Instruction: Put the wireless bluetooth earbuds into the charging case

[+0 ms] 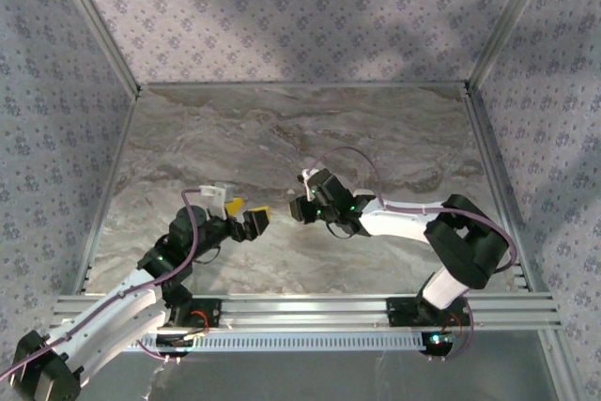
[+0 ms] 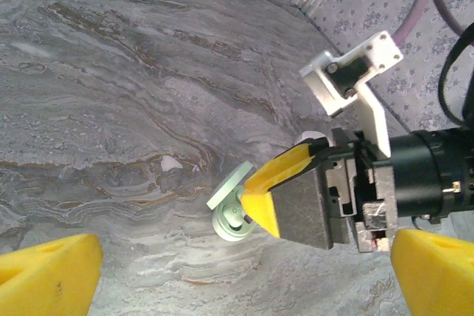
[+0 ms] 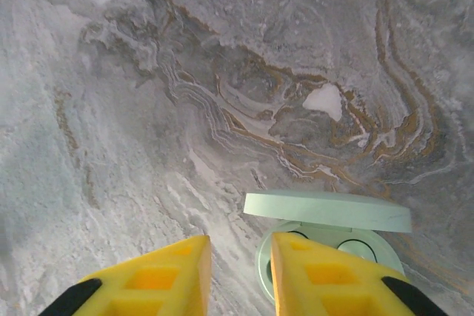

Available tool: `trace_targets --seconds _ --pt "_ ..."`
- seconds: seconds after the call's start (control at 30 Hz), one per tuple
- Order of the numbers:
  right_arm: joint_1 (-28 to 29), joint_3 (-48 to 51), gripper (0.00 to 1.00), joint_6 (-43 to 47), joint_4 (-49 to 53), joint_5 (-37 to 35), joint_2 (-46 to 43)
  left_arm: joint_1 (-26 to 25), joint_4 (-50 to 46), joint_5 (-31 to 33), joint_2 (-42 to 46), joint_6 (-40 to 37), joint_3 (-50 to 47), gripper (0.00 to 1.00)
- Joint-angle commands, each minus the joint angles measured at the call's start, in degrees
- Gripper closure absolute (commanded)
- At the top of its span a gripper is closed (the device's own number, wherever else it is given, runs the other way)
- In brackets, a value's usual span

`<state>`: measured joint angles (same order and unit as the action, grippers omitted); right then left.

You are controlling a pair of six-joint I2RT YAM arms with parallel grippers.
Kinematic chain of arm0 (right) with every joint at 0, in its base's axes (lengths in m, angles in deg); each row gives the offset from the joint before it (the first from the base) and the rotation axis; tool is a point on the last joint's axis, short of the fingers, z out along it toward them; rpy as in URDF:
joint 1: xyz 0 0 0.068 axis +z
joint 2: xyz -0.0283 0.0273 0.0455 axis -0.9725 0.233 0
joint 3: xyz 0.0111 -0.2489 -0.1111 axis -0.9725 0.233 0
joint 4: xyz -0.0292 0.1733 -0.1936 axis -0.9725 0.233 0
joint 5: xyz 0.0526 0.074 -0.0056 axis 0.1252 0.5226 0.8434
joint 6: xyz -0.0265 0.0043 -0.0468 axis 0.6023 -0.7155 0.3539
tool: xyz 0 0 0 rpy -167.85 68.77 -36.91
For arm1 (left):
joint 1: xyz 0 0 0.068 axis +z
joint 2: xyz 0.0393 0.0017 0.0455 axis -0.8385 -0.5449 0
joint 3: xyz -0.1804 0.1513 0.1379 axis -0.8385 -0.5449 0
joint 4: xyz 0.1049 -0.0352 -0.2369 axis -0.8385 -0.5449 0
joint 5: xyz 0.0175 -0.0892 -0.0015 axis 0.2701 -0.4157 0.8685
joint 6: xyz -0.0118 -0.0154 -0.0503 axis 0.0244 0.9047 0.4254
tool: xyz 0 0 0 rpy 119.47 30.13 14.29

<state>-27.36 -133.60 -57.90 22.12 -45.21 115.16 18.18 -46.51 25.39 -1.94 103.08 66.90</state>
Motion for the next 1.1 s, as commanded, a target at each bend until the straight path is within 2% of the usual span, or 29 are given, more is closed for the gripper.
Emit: trace_targets --seconds 0.0,0.3,0.53,0.8,1.07 --pt "0.32 0.45 0.68 0.37 2.11 -2.06 -3.96 -0.48 0.44 -0.3 0.43 -0.81 0.23 0.0" --pt "-1.53 4.74 0.47 -0.01 6.14 -2.72 -14.9 -0.49 2.96 -3.57 -1.66 -0.73 0.33 0.0" --pt "-6.54 10.34 0.35 -0.33 10.17 -0.31 -27.37 -0.9 4.32 -4.96 -3.13 -0.71 0.5 0.0" --pt "-16.49 14.36 0.22 0.58 16.03 8.54 -39.09 -1.07 5.97 -3.83 -6.53 -1.08 0.3 0.0" --pt "-24.74 16.44 0.01 0.92 13.63 19.34 -39.02 -1.09 7.54 -2.55 -11.94 -1.51 0.73 0.0"
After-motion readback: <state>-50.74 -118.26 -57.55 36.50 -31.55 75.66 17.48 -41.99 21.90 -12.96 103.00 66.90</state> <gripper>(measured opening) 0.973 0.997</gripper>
